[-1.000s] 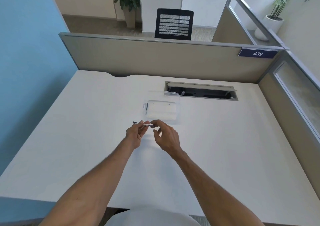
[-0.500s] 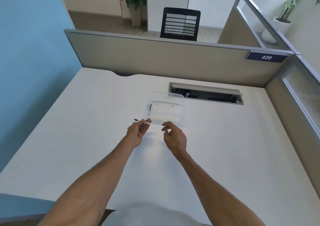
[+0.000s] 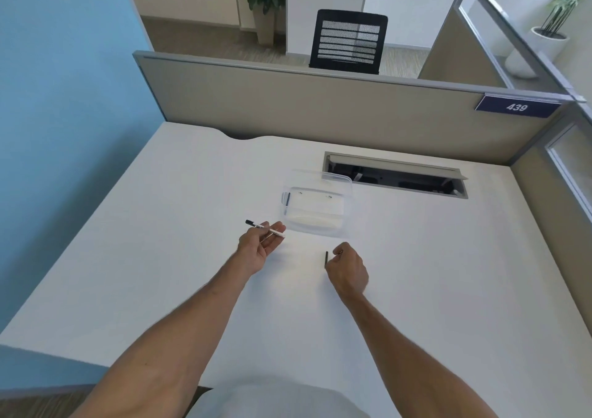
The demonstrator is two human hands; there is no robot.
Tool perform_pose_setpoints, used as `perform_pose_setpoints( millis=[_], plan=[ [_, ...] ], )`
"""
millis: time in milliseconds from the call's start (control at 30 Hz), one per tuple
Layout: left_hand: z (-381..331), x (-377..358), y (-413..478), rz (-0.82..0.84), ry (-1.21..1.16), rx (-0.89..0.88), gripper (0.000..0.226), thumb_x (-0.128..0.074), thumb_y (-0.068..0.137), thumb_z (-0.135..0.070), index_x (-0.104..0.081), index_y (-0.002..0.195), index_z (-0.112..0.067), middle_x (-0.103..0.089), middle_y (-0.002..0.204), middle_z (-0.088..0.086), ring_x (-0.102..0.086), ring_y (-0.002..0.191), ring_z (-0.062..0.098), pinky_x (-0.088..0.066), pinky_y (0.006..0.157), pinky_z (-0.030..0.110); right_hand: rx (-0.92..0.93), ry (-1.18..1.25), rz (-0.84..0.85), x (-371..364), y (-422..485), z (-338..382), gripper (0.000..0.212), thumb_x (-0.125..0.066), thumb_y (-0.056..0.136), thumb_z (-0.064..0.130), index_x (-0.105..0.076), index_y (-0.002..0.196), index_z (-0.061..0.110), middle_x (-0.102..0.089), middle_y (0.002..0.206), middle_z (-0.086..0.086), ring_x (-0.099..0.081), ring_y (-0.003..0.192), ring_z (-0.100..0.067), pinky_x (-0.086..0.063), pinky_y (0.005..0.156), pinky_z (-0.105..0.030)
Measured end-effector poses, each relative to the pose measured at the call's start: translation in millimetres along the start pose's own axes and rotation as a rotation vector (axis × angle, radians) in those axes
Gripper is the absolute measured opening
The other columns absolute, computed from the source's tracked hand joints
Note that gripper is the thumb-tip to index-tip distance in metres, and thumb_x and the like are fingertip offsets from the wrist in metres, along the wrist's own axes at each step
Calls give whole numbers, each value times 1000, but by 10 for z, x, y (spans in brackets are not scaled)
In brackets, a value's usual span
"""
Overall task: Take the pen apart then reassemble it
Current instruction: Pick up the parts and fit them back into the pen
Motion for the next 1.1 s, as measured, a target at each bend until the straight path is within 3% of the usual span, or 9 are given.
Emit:
perform_pose_setpoints(
  millis=[67,167,467,600,733,900,1100],
  plan=[
    [-15,3,19,-6,8,-2,19,-47,111,0,-55,127,-5,-83,104,20,-85,79,29,-69,63,38,5,-37,15,-59,12,-12,15,-62,96,22,-63,110,22,-70,111,6,-70,97,-26,-47,78,-34],
    [-50,-4,59,-7,28,-6,20,-47,111,0,-55,129,-5,-79,119,22,-85,79,29,-70,64,37,14,-90,29,-133,34,-30,19,-65,99,36,-62,106,19,-69,110,3,-70,97,-28,-50,80,-35],
    [-131,-51,142,-12,81,-5,16,-51,108,-2,-53,121,-11,-85,109,16,-85,89,33,-70,71,40,-4,-214,93,-218,164,14,17,-56,91,13,-65,104,16,-70,108,-2,-71,96,-30,-47,74,-33],
    [-83,-76,131,-8,92,-1,18,-50,109,-2,-59,124,-6,-85,108,13,-86,85,30,-70,67,37,69,-180,122,-240,176,46,14,-56,92,14,-66,101,19,-66,110,3,-68,94,-26,-52,78,-36],
    [-51,-84,112,-1,61,-8,21,-49,110,0,-60,129,3,-78,123,20,-85,78,28,-68,62,33,240,-36,108,-249,117,182,1,-62,100,22,-62,100,24,-68,108,11,-66,90,-20,-49,74,-34],
    [-50,-60,107,-3,30,-26,18,-49,112,-2,-56,129,0,-85,94,20,-85,76,27,-69,62,32,382,100,130,-198,-30,484,6,-65,102,34,-60,105,34,-74,102,22,-66,77,-9,-46,66,-30],
    [-85,-37,87,5,55,-60,17,-49,112,-3,-55,128,-1,-73,131,28,-85,76,29,-70,66,34,448,154,96,-149,-183,728,9,-68,100,37,-60,102,35,-72,99,27,-64,73,-8,-46,65,-28]
  ],
)
Point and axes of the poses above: each hand's wrist, its own y-axis towards the middle knuckle, its own x-axis out of the back of the hand, z = x × y, the point moved 6 cm from there along y, towards the middle knuckle
